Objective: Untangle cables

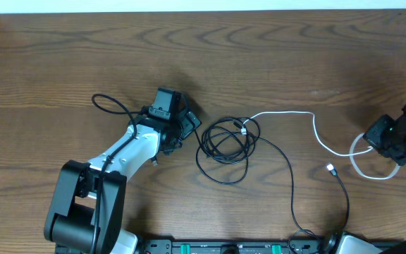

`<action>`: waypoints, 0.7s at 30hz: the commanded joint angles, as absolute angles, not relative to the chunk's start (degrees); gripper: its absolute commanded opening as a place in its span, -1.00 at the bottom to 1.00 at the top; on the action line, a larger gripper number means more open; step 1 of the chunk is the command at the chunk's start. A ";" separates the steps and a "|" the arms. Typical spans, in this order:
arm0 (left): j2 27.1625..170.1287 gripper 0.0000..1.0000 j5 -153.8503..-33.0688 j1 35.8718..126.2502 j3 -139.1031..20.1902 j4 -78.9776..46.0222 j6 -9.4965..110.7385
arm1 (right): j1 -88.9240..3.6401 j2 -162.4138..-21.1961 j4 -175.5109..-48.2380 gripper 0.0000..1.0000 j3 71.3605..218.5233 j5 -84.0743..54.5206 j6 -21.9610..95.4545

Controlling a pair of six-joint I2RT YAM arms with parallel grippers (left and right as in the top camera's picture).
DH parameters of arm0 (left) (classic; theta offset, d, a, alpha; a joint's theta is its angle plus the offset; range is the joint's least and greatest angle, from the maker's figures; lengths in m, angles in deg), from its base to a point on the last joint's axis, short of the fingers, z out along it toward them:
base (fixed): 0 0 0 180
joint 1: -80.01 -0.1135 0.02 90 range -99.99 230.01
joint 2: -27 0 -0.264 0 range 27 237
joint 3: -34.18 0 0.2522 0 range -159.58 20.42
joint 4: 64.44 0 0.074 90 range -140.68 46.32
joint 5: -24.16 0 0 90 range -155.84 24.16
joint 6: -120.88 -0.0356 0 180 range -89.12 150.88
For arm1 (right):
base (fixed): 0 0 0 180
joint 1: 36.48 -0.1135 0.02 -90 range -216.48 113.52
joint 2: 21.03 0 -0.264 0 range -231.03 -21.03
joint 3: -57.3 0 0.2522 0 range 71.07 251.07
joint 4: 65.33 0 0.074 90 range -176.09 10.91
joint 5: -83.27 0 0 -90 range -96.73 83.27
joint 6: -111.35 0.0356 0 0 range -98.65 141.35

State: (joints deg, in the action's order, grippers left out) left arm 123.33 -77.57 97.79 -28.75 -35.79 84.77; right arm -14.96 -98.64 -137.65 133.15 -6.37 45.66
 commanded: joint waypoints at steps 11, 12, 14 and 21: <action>108.14 0.87 -83.08 98.67 -27.22 -31.81 63.90 | -14.83 -97.80 -138.09 -0.82 133.61 -7.38 44.88; 106.59 0.88 -82.60 99.30 -27.22 -31.83 63.88 | -14.83 -97.80 -138.27 -0.82 133.61 -7.38 44.88; 104.12 0.88 -80.70 101.22 -27.22 -31.83 63.88 | -14.83 -97.80 -138.49 -0.81 133.61 -7.38 44.86; 101.94 0.88 -70.29 112.66 -27.20 -31.85 63.92 | -14.83 -97.80 -138.92 -0.76 133.61 -7.38 44.86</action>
State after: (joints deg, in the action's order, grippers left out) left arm 102.00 -76.78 108.85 -27.09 -32.01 65.10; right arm -14.96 -98.64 -138.55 133.15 -7.20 45.21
